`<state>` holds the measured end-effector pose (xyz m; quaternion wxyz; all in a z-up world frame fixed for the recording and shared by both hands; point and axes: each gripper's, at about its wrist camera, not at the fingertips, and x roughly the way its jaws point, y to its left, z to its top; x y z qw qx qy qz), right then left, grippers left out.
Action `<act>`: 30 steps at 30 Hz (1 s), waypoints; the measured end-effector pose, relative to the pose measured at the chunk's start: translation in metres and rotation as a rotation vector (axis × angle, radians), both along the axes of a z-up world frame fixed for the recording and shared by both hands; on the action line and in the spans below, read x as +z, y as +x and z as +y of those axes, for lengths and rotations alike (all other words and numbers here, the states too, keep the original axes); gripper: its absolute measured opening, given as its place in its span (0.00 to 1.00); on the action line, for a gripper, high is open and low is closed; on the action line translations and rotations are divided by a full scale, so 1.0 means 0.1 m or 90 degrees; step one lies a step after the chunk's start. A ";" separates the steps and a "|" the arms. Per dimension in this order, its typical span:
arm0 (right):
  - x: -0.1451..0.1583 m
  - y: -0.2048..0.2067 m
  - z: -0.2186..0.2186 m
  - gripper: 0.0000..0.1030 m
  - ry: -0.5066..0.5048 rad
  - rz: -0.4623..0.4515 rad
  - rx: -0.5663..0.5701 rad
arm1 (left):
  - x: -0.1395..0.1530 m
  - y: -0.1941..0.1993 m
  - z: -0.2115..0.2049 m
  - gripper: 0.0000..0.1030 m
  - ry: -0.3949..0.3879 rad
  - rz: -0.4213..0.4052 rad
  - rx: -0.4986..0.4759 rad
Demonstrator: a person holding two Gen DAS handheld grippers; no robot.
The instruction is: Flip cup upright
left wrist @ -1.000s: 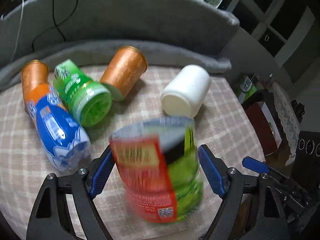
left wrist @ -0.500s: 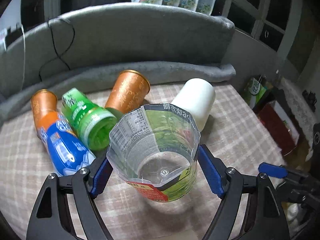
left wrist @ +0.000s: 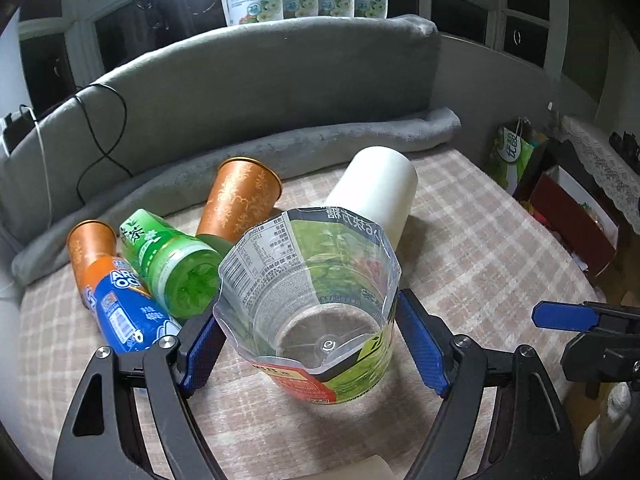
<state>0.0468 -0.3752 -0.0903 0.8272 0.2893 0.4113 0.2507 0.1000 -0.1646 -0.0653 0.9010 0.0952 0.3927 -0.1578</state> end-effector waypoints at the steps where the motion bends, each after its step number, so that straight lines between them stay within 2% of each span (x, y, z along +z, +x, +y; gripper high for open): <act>1: 0.00 0.00 0.00 0.88 0.001 0.001 0.000 | -0.01 0.00 -0.01 0.79 0.001 0.000 -0.002; 14: 0.01 0.01 -0.01 0.88 0.000 0.000 -0.002 | -0.04 -0.03 0.02 0.80 -0.027 0.020 -0.013; 30: 0.04 0.01 0.02 0.88 -0.015 -0.006 -0.009 | -0.06 -0.04 0.10 0.82 -0.086 0.082 -0.025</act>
